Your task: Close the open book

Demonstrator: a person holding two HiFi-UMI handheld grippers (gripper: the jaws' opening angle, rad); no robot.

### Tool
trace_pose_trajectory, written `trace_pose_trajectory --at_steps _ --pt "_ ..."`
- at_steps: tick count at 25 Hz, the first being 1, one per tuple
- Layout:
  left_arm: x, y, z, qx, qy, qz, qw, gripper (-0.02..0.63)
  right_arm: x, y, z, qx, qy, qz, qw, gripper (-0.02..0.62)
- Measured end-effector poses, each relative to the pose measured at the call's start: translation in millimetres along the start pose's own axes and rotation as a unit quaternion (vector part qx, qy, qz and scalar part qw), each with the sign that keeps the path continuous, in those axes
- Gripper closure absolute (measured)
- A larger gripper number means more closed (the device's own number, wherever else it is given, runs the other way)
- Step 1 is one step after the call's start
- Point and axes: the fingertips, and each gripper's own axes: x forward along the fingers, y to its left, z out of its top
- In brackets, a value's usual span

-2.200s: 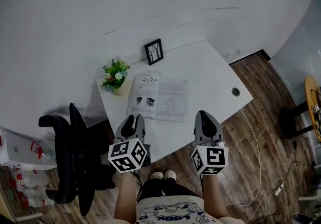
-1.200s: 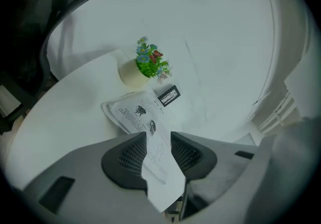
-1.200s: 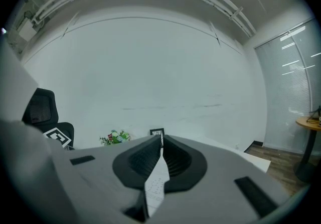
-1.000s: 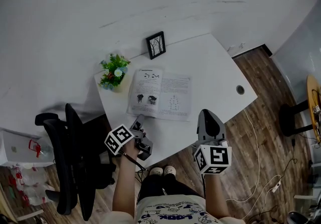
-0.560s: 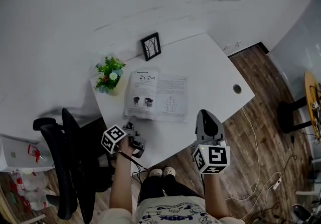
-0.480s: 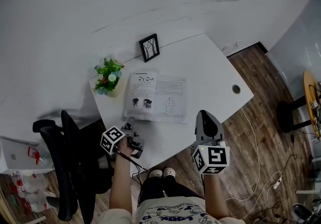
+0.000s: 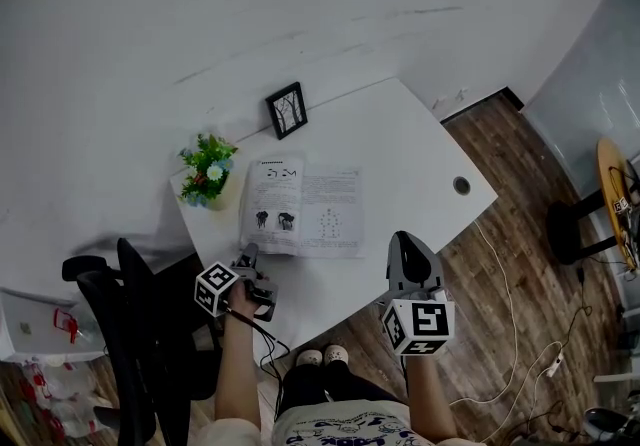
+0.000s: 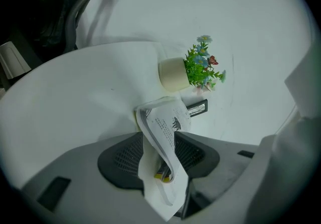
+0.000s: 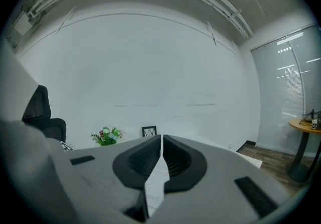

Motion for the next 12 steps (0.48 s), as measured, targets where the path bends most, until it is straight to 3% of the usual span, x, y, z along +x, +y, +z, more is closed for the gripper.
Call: trace_pose_trajectory --at_steps 12 --pt "10.4 5.4 2.5 -0.021 -0.001 0.013 0.9997 0.428 4.2 -6.3 3.1 -0.003 -0.001 -0.003 1.0 0.56"
